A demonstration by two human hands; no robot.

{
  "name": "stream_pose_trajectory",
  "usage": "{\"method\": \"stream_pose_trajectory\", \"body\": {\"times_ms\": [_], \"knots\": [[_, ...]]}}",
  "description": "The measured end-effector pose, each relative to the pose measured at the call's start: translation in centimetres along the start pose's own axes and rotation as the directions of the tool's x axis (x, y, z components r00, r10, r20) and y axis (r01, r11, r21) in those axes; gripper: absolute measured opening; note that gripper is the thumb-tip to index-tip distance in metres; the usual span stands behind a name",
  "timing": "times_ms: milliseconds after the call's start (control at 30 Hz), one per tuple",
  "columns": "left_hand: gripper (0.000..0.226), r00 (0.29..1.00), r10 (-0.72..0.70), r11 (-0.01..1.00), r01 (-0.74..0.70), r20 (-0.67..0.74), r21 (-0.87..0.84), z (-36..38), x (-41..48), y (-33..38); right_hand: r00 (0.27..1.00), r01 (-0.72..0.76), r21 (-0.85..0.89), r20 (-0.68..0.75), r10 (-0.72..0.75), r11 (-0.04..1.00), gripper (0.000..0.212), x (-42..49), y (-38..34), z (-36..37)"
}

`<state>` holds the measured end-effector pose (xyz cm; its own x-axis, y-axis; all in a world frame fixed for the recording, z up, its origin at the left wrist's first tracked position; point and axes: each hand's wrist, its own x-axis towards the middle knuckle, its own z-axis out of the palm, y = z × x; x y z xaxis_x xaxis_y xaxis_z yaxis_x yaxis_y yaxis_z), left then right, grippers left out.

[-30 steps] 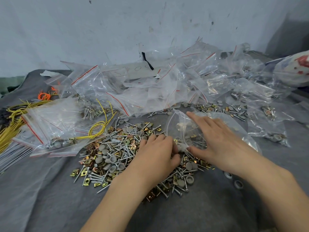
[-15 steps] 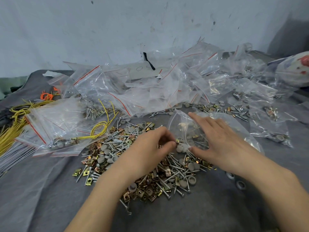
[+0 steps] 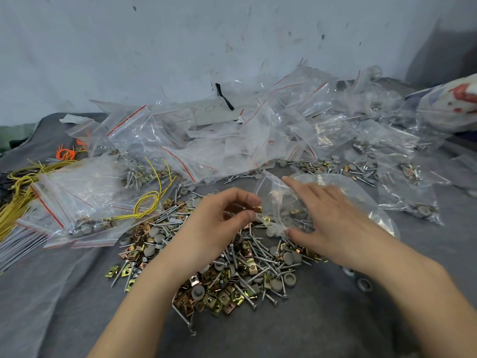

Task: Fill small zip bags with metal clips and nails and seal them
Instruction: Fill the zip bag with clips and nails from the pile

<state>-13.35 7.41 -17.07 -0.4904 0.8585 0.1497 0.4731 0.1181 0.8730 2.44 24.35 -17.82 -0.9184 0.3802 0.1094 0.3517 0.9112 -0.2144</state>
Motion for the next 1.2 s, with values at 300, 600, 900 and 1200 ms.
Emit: {"method": "stream_pose_trajectory", "body": {"times_ms": [300,600,900,1200], "knots": [[0.011,0.999,-0.011,1.0,0.012,-0.05,0.007,0.3,0.6,-0.1,1.0,0.005,-0.004,-0.005,-0.006,1.0,0.091,-0.1,0.0,0.0],[0.015,0.979,-0.069,0.972,0.11,-0.191,0.209,2.0,2.6,-0.4,1.0,0.013,-0.012,-0.019,-0.013,1.0,0.09,-0.2,0.0,0.1],[0.026,0.987,-0.078,0.985,0.055,-0.139,-0.162,2.1,3.5,1.2,0.999,0.008,0.009,-0.038,-0.008,1.0,0.091,-0.1,0.2,0.1],[0.022,0.959,-0.085,0.995,0.067,-0.272,-0.073,-0.9,1.9,0.7,0.998,-0.029,0.012,-0.056,0.03,0.999,0.102,0.2,-0.4,0.8]]}}
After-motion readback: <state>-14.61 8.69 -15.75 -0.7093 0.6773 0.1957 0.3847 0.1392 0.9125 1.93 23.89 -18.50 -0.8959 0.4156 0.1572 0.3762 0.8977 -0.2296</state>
